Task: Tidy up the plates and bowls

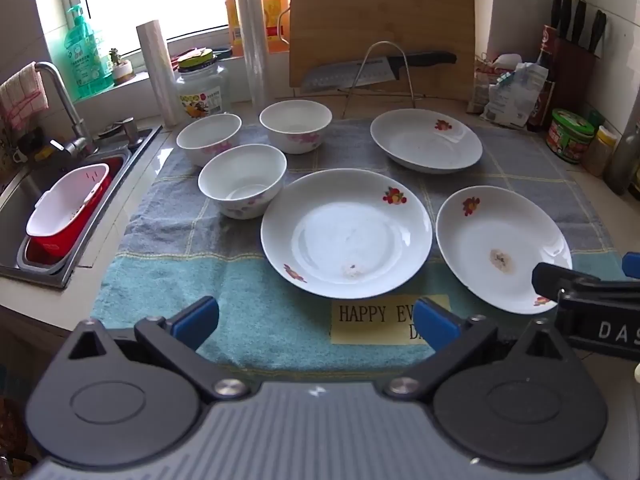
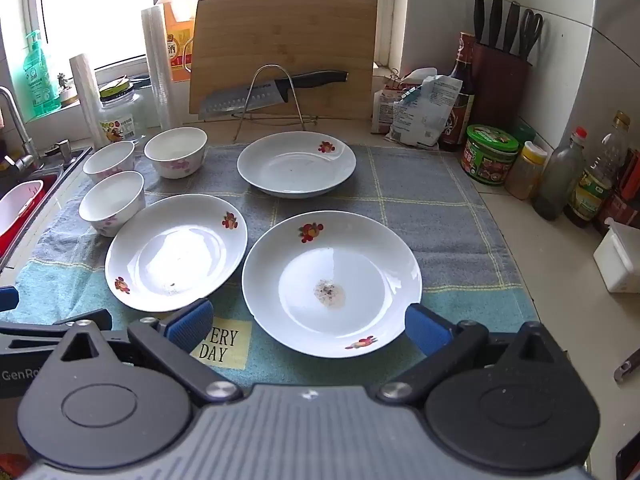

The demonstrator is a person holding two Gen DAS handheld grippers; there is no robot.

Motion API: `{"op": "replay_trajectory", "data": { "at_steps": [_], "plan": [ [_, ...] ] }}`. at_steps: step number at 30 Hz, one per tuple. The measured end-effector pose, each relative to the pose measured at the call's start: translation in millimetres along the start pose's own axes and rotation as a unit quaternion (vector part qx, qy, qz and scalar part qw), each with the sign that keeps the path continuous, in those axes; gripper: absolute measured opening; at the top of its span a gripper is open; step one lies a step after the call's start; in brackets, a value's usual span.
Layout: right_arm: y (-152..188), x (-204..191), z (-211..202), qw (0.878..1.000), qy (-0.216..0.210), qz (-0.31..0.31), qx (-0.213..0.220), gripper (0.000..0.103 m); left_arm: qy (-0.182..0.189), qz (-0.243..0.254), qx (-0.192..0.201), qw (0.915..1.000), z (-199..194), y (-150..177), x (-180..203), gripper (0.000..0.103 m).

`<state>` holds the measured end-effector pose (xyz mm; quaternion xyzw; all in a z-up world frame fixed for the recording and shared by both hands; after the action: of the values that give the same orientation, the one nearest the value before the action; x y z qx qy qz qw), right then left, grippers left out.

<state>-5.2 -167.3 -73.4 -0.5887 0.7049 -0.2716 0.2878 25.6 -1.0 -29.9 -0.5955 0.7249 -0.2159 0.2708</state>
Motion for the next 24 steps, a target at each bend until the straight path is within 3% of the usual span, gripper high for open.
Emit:
{"op": "replay_trajectory", "data": {
  "at_steps": [24],
  "plan": [
    [0.7,-4.6,-5.1,1.0,-0.001,-0.002,0.01,0.103,0.004,-0.01,0.005,0.9999,-8.1,-3.1,-5.2,0.102]
  ]
}}
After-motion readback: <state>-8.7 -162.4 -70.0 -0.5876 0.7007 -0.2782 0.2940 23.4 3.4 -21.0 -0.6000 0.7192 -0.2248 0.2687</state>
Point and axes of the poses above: each gripper's, at about its wrist camera, not at the fingertips, and z roughly the way its jaws point, x to its right, y to its underside, the point moved 4 cm from there along z, roughly the way its jaws point, and after that the axes turned 5 degrees about z, right-handed, at the moved point
